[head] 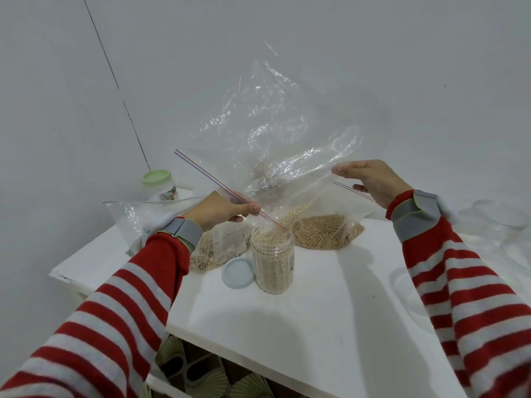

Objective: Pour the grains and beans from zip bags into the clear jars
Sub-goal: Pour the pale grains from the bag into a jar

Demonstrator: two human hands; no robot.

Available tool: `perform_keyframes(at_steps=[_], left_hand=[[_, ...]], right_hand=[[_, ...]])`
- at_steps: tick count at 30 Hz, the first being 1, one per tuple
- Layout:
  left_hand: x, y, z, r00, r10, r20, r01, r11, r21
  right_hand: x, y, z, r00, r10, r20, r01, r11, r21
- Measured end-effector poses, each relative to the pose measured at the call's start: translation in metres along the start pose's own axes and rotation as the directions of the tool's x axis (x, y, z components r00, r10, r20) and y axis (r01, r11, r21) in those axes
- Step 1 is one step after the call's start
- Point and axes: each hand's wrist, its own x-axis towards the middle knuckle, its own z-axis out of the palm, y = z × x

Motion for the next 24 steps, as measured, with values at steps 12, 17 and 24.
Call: perform_keyframes(at_steps=[12, 17, 24], left_hand=[[-0.004, 0.005, -0.008, 1.000, 0.000, -0.021, 0.000, 1.000, 0.007], [-0.009, 0.004, -0.014, 0.999, -0.011, -0.039, 0.012, 1.000, 0.009], [-0.014, -0.001, -0.017, 0.998, -0.021, -0.054, 0.020, 1.000, -0.016]], right_hand=[[0.004, -0.006, 0.005, 0.999, -0.036, 0.018, 0.036, 0.999, -0.029], [0.007, -0.010, 0.011, 0.998, -0.047, 0.030, 0.048, 0.998, -0.034], [0.008, -0.017, 0.018, 0.996, -0.079, 0.046, 0.081, 0.996, -0.030]])
